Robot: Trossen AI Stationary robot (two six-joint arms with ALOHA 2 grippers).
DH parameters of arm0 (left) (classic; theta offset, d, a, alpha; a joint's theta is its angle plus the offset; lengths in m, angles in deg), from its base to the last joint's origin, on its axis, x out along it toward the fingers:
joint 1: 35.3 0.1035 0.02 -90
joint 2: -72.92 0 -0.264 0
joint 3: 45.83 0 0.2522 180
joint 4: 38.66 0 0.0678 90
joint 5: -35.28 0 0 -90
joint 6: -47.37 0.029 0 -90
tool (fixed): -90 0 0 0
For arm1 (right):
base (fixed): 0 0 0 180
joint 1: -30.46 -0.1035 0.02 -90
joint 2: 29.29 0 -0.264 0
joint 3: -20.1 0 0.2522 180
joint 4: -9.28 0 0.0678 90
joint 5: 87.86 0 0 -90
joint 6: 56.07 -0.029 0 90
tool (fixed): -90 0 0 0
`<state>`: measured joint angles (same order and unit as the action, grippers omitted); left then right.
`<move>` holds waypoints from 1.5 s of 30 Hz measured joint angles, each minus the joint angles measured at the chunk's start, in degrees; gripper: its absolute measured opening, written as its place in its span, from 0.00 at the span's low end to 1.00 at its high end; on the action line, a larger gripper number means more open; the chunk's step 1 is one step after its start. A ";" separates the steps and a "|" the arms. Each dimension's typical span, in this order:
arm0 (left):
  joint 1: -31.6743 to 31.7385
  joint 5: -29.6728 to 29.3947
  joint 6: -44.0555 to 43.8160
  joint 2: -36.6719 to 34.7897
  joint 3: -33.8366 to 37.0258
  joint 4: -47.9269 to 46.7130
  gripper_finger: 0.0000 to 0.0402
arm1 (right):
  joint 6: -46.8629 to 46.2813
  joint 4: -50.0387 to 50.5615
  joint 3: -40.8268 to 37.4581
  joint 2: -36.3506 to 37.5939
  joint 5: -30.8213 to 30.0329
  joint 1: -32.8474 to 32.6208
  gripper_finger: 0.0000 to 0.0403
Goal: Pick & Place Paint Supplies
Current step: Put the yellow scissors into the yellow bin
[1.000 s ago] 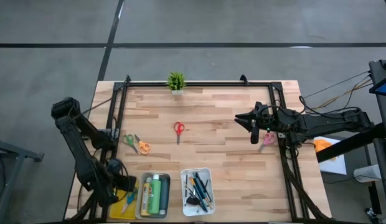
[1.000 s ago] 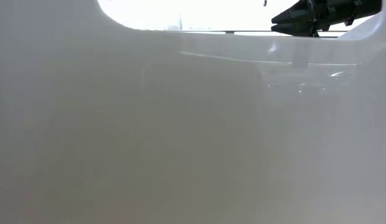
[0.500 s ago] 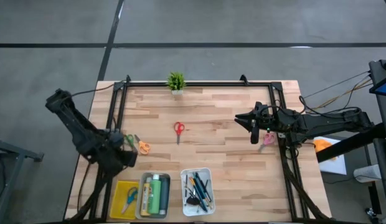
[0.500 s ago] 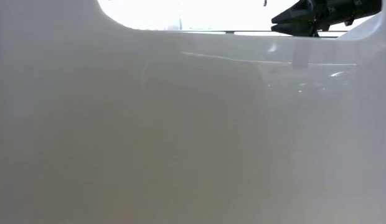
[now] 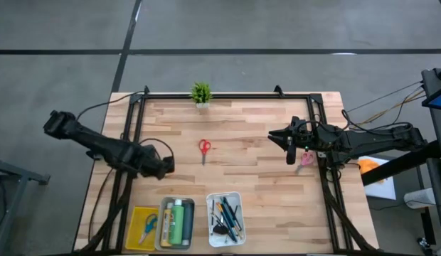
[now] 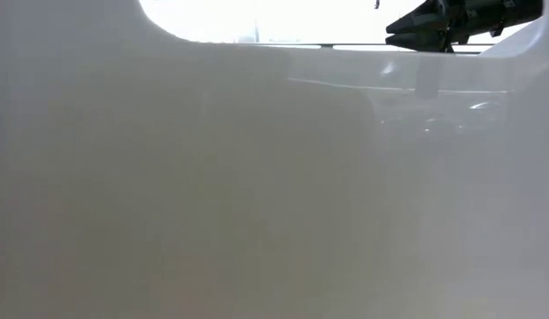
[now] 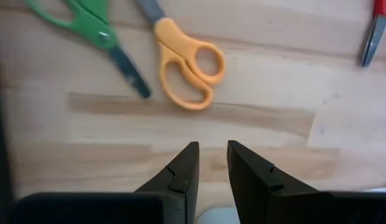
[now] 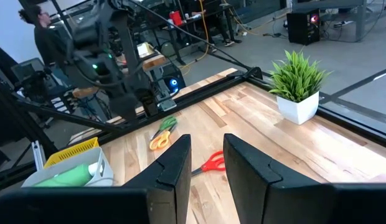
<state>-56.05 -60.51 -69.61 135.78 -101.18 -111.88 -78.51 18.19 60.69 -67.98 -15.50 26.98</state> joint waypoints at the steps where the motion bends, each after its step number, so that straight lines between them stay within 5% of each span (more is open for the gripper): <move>1: 0.45 0.42 -0.45 -0.02 1.39 2.22 0.22 | 0.00 0.01 0.00 -0.01 -0.02 0.02 0.23; 8: 0.98 8.78 -11.49 -0.02 11.17 14.08 0.22 | 0.00 0.01 0.00 0.00 -0.01 0.00 0.23; 15: 1.45 8.40 -16.33 -0.02 16.92 20.37 0.22 | 0.00 0.01 0.00 -0.01 -0.01 0.00 0.23; 25: 2.44 6.87 -17.91 -0.12 16.79 20.29 0.22 | 0.00 0.01 0.00 0.00 -0.02 0.02 0.23; 32: 3.88 0.76 -17.33 -0.12 16.79 16.51 0.22 | 0.00 0.01 0.00 -0.01 -0.01 0.02 0.23; 45: 4.31 1.69 -17.01 -0.08 18.21 18.16 0.22 | 0.00 0.01 0.00 -0.02 -0.02 0.02 0.23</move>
<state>-51.74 -58.82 -86.62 135.70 -82.96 -93.71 -78.51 18.20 60.69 -68.01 -15.51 27.00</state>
